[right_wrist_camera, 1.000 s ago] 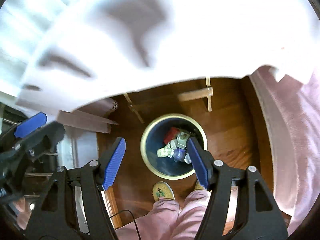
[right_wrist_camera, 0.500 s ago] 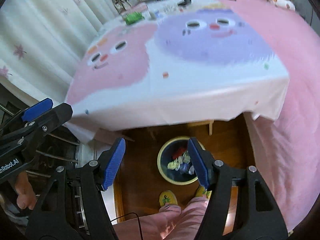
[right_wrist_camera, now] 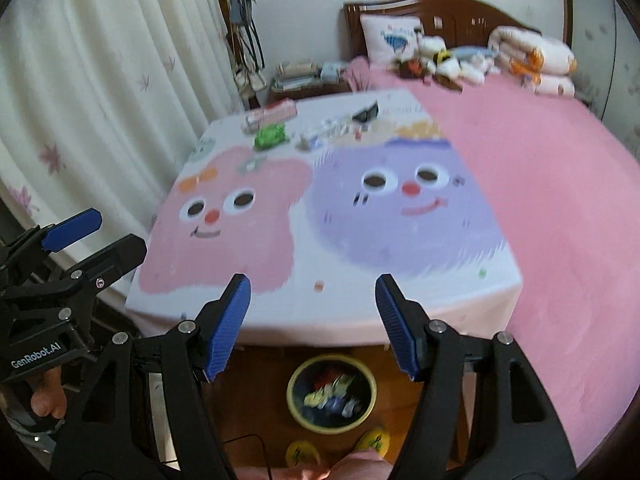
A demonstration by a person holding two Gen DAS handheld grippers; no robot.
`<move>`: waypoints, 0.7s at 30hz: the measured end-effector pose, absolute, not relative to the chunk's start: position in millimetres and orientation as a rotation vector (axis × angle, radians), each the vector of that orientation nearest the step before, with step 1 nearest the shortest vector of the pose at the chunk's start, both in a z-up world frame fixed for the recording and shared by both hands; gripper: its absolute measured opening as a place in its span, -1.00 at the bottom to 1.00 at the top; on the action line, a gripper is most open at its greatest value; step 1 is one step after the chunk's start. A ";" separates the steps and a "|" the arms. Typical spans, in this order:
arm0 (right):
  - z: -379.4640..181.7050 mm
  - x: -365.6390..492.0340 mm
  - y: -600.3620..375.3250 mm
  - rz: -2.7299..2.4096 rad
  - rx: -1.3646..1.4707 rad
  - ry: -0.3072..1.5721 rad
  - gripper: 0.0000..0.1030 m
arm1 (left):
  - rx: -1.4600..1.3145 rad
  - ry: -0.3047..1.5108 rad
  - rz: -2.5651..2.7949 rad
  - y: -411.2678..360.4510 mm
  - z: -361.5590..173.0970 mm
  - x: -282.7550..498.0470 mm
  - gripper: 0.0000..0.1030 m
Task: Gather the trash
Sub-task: 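Move both tools back up toward the table trash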
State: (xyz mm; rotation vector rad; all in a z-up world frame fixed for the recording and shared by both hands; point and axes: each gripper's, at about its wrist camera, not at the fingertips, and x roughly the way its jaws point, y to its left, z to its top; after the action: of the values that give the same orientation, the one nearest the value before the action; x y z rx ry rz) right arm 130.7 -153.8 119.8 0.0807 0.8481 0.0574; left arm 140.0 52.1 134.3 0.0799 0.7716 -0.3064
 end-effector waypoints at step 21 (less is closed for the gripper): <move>69.7 456.0 -272.7 0.146 0.127 0.998 0.06 | 0.058 0.964 -0.182 -29.5 96.5 448.7 0.53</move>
State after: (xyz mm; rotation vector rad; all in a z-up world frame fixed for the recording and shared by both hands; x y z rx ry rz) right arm 456.0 -272.7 69.7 0.1270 0.9981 0.1463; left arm 448.7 -29.5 96.5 0.0584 0.9645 -0.1819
